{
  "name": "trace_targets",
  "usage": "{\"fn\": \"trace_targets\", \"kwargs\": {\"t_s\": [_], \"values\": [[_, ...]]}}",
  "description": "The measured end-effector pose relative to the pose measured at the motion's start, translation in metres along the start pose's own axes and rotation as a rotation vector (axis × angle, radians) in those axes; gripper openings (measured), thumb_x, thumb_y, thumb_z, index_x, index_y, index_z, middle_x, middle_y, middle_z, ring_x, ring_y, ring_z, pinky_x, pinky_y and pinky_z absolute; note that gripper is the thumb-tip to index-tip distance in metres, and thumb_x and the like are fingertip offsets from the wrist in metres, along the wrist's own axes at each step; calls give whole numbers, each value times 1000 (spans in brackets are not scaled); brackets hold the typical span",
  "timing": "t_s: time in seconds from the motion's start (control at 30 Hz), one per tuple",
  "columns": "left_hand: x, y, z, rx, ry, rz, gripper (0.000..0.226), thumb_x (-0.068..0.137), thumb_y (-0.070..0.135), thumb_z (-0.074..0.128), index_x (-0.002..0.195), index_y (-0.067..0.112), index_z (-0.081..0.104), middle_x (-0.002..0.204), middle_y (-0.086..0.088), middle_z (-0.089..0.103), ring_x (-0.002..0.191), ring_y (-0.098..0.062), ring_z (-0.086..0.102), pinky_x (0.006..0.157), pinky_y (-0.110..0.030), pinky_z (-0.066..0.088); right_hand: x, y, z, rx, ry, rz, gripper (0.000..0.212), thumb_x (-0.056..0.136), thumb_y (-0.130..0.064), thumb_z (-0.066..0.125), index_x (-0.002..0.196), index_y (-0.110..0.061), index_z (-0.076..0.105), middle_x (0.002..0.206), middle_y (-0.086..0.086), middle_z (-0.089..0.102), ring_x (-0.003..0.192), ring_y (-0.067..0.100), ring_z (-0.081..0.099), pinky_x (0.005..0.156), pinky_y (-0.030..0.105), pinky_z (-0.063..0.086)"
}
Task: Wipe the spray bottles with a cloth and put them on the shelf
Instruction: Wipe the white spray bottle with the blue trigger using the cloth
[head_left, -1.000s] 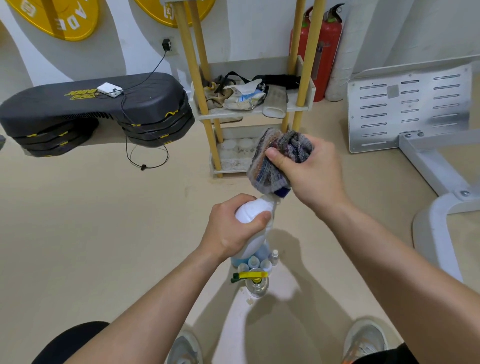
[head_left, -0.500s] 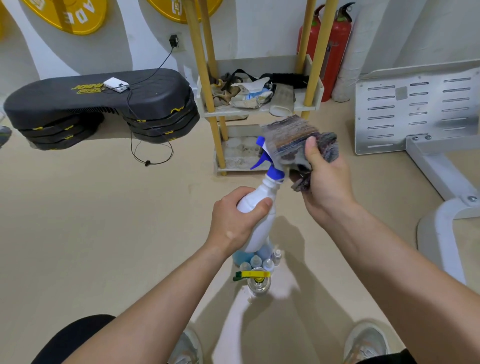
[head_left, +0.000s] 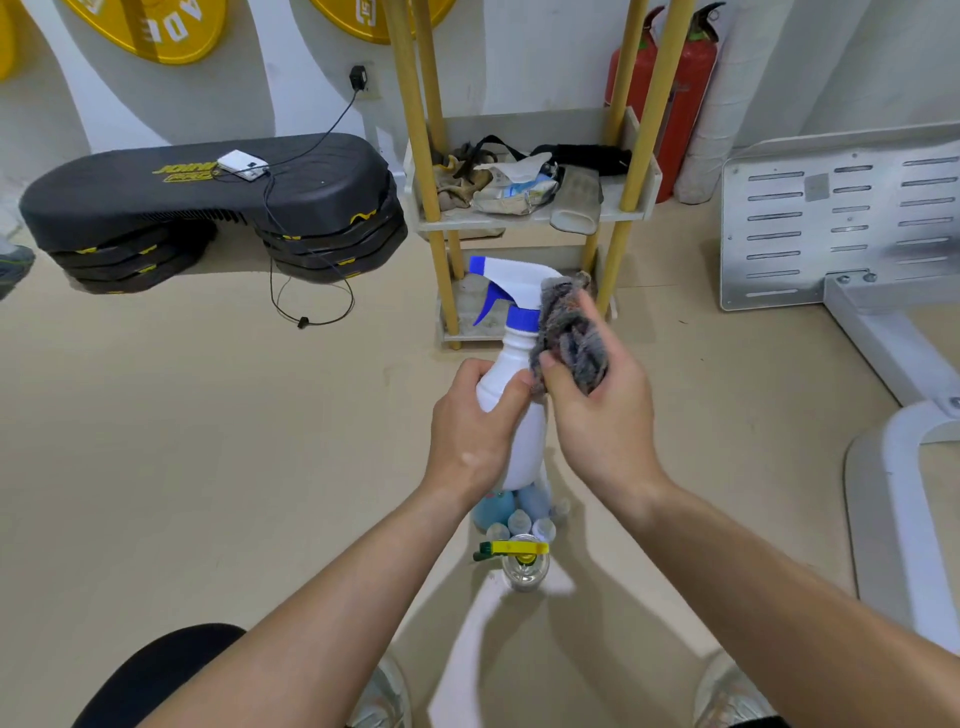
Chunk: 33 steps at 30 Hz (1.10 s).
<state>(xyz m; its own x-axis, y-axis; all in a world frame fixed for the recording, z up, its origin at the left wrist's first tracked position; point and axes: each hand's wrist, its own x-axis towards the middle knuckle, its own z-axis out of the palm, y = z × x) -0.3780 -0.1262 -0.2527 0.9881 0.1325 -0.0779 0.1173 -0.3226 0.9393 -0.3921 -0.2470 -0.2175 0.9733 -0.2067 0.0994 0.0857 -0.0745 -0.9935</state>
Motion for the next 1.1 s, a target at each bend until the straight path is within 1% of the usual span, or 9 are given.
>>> {"fn": "trace_targets", "kwargs": {"t_s": [0.27,0.4,0.5,0.63,0.73,0.8,0.9,1.03,1.1], "values": [[4,-4,-8,-207,-9,-81,52,64,70,61,96,28,59,98,-2,72,94,-25,70,79,-40,54,-13,3,-1,-253,-155,-97,64,86,6,60,141,-26,59,127,-10,69,115,-2,63,96,12,49],[3,0,-10,-258,-10,-113,63,58,70,66,101,25,58,103,-5,72,94,-27,71,82,-43,56,-10,20,-5,-119,-142,84,55,88,3,53,133,-28,65,119,-11,73,108,3,67,93,25,56],[7,7,-15,-318,24,-136,63,57,67,66,99,20,62,95,-2,71,83,-21,69,76,-40,54,-11,30,-1,-11,-140,231,53,76,-13,51,123,-31,68,104,-11,74,88,7,67,72,25,55],[12,12,-19,-345,81,-92,23,72,52,68,72,29,65,77,5,66,72,-17,62,68,-34,49,-14,27,6,82,-128,199,53,85,3,54,123,-32,63,119,-6,72,110,8,67,95,29,54],[16,11,-21,-333,135,-36,45,73,60,66,70,15,67,75,-2,60,69,-16,53,66,-31,41,-16,24,7,48,-130,121,59,89,9,55,135,-28,57,127,-7,68,117,2,63,102,26,51],[17,11,-19,-337,164,-1,56,86,57,62,75,2,62,73,-8,56,69,-18,48,66,-34,37,-18,24,8,-5,-131,71,61,91,5,56,147,-21,50,139,-5,61,126,3,57,110,30,47],[13,13,-12,-357,196,-44,41,105,41,46,86,11,67,82,-6,68,75,-17,59,72,-34,46,-25,21,11,-143,-162,-23,61,96,-6,56,153,-23,42,149,-11,48,137,-2,44,117,27,37],[11,17,-8,-375,228,-110,32,105,41,43,89,21,61,87,6,66,83,-13,61,84,-34,48,-38,18,16,-277,-289,-138,65,93,-38,48,156,-29,34,164,-12,25,148,-9,19,115,7,20],[9,19,-8,-401,227,-116,32,106,36,43,93,15,64,88,1,67,84,-12,63,85,-34,50,-37,18,17,-309,-328,-236,62,94,-46,41,154,-30,37,165,-7,24,149,-6,18,116,11,20]]}}
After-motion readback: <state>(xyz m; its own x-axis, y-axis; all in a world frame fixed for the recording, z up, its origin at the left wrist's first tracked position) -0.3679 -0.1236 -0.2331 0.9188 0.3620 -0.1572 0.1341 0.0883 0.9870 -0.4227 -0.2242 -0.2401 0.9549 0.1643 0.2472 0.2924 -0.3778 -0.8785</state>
